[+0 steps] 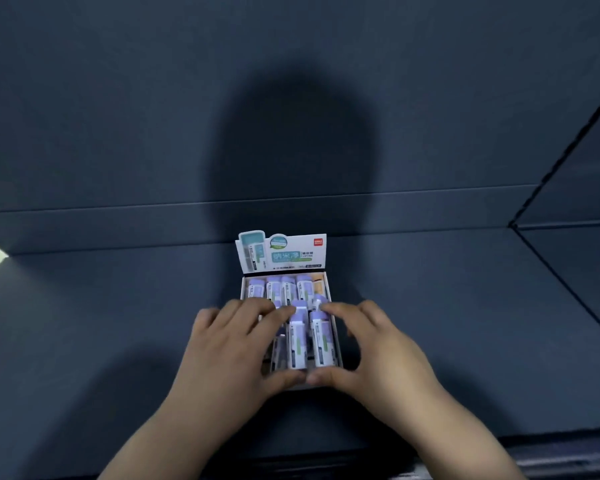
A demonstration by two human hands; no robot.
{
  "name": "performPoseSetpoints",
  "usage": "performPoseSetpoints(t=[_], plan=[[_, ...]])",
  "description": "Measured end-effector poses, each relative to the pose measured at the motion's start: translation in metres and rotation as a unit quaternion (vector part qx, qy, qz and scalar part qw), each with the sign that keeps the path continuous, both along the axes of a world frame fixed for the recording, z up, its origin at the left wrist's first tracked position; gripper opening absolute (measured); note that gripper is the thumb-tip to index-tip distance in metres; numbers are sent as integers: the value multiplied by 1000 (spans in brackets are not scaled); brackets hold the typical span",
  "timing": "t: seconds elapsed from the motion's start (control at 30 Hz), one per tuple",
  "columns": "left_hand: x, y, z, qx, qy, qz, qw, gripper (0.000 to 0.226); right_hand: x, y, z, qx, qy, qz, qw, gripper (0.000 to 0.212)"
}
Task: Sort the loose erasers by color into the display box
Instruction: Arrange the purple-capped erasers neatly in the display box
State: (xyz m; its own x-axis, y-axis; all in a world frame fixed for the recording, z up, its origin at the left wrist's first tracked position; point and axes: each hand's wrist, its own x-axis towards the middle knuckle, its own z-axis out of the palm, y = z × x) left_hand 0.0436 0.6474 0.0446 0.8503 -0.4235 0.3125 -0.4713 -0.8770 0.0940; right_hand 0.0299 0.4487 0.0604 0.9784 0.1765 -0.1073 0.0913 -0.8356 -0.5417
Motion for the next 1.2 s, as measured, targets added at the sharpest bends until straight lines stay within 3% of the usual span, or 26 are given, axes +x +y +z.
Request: performPoseSetpoints(t=[0.27,0.6,0.77,0.97,1.1,1.2], plan=[[2,4,-4,-21,-6,-33,999,77,-4,-2,-3,8,-6,-32,999,91],[-3,19,2,-38,-30,4,999,63,-15,-10,-1,34,-37,-57,997,85],[6,39,8,-43,-28,87,995,52,-6,-10,-8,37,-69,-92,993,57],[27,37,9,-81,120,200,969,36,35,-1,-5,-11,-46,-121,992,34],[43,30,-1,-99,211,162,959,32,54,10,-11,-23,18,-109,994,24],[46,29,-5,-139,224,152,953,32,59,14,-15,-6,20,-116,993,27]])
